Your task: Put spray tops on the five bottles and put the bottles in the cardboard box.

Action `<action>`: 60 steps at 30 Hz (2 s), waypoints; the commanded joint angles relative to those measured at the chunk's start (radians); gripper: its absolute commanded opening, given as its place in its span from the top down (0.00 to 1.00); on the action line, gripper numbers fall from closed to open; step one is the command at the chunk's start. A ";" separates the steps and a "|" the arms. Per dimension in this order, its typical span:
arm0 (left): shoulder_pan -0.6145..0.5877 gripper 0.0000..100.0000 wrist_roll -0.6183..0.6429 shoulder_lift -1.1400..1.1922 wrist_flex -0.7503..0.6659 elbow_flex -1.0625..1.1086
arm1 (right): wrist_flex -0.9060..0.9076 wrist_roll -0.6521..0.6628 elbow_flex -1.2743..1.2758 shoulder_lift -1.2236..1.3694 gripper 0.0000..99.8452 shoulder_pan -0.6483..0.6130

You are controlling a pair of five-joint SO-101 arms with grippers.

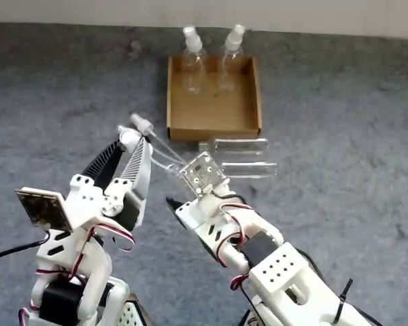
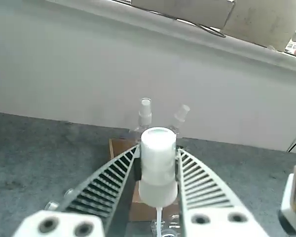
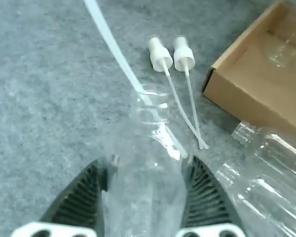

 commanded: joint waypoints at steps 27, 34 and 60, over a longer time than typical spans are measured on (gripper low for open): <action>0.180 0.87 -0.160 -0.005 0.055 -0.022 | 0.018 -0.006 0.137 -0.572 1.00 -0.045; 0.179 0.87 -0.164 -0.005 0.150 -0.150 | 0.018 -0.006 0.157 -0.572 1.00 -0.045; 0.056 0.87 -0.301 0.001 -0.117 0.061 | 0.018 -0.005 0.174 -0.572 1.00 -0.045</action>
